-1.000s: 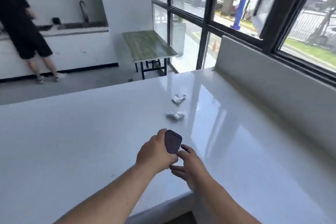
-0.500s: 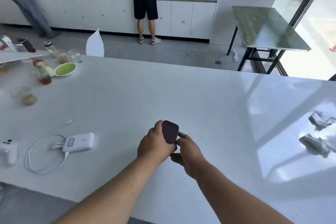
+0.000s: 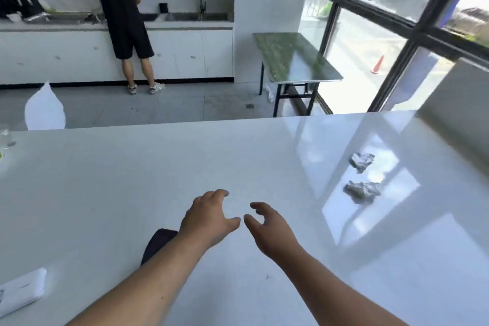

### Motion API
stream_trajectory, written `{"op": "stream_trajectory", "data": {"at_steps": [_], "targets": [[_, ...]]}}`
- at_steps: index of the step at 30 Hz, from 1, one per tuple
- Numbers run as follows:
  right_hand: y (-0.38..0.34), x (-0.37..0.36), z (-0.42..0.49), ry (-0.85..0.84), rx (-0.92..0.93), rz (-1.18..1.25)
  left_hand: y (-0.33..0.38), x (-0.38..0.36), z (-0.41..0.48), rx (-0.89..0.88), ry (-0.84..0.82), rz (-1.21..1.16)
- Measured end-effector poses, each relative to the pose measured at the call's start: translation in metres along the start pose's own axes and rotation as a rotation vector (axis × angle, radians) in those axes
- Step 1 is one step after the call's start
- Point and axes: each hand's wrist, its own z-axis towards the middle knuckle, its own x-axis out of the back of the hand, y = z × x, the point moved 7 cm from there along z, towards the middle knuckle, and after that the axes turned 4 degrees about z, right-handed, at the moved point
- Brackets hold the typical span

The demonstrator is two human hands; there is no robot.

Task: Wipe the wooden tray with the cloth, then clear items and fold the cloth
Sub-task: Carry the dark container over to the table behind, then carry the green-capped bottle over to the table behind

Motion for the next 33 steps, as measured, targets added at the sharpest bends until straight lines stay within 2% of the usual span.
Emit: {"op": "stream_trajectory", "data": {"at_steps": [3,8,13,16,21,25,28,33], "targets": [[0.044,0.13,-0.037,0.25,0.002,-0.12,0.123,-0.016,0.003,-0.192,-0.059,0.008],[0.172,0.323,-0.168,0.622,-0.178,-0.151,0.347,-0.091,-0.055,-0.548,-0.198,0.035],[0.313,0.447,-0.347,0.941,-0.381,-0.093,0.543,-0.194,-0.182,-0.882,-0.358,0.045],[0.395,0.491,-0.443,1.085,-0.5,-0.019,0.63,-0.264,-0.268,-0.995,-0.456,0.039],[0.51,0.528,-0.559,1.163,-0.671,0.091,0.73,-0.378,-0.401,-1.119,-0.574,0.116],[0.583,0.54,-0.625,1.19,-0.795,0.216,0.775,-0.456,-0.482,-1.162,-0.671,0.199],[0.631,0.543,-0.65,1.18,-0.821,0.329,0.794,-0.503,-0.519,-1.154,-0.728,0.228],[0.677,0.545,-0.637,1.145,-0.751,0.661,0.813,-0.556,-0.541,-1.094,-0.773,0.229]]}}
